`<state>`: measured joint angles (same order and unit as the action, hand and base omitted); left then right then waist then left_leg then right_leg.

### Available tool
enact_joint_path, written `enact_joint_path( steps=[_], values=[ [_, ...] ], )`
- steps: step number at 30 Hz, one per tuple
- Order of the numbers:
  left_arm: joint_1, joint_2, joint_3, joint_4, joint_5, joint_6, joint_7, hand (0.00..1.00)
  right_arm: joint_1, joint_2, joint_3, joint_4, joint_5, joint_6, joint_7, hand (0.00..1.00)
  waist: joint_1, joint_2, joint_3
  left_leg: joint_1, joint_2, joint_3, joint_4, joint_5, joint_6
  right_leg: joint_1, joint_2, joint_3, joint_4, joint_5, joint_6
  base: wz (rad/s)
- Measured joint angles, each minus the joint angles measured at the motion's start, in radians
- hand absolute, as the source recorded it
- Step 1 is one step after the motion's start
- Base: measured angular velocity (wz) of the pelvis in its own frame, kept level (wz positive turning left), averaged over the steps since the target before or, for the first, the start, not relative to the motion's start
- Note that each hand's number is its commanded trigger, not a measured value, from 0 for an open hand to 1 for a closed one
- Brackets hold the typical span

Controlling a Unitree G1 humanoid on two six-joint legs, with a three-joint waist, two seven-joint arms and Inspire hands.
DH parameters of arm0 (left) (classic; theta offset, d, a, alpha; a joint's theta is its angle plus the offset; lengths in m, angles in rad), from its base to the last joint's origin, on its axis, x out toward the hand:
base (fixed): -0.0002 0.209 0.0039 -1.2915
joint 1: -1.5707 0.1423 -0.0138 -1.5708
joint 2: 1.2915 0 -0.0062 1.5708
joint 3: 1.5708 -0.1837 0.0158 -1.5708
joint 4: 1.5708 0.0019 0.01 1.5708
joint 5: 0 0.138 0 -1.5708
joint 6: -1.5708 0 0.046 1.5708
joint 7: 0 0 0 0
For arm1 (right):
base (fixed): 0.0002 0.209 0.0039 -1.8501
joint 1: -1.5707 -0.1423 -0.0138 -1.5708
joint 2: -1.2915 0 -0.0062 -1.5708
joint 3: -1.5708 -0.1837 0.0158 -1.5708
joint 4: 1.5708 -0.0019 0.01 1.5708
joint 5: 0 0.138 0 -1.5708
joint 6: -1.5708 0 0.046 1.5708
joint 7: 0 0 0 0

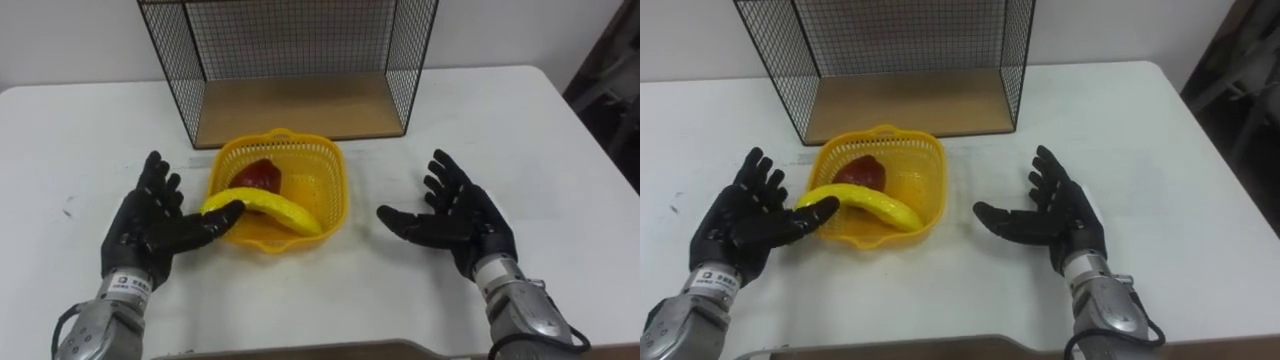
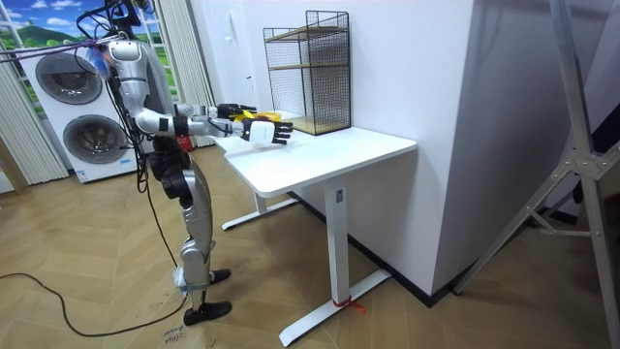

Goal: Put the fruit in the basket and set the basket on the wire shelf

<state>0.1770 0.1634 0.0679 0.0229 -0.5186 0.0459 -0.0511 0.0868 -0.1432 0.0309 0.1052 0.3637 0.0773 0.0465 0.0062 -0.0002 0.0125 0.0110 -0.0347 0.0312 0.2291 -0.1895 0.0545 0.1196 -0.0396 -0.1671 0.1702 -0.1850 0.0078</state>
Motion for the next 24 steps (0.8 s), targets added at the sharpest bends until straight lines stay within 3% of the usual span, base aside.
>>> enact_joint_path(
  steps=[4, 8, 24],
  values=[
    [-0.010, -0.008, -0.005, 0.017, 0.000, 0.000, -0.003, 0.00, 0.000, 0.000, 0.021, 0.000, -0.002, -0.013, 0.001, 0.00, 0.000, 0.000, -0.0001, 0.004, 0.004, 0.016, -0.007, 0.000, 0.000, -0.002, 0.001, 0.001, -0.001, 0.000, 0.000, -0.04],
    [-0.014, -0.035, -0.007, 0.036, -0.001, 0.000, -0.006, 0.00, -0.001, 0.001, 0.030, 0.000, 0.000, -0.015, 0.003, 0.00, 0.004, 0.000, -0.0001, 0.019, 0.007, 0.037, -0.007, 0.000, -0.001, 0.002, -0.001, 0.003, 0.000, 0.000, 0.000, -0.04],
    [-0.031, -0.042, -0.016, 0.057, 0.000, 0.000, -0.036, 0.00, -0.033, 0.020, 0.056, 0.035, 0.001, -0.014, 0.077, 0.00, 0.010, -0.005, 0.0050, 0.007, 0.007, 0.047, -0.009, 0.000, 0.000, 0.001, -0.003, -0.002, 0.000, 0.000, 0.000, 0.00]
  ],
)
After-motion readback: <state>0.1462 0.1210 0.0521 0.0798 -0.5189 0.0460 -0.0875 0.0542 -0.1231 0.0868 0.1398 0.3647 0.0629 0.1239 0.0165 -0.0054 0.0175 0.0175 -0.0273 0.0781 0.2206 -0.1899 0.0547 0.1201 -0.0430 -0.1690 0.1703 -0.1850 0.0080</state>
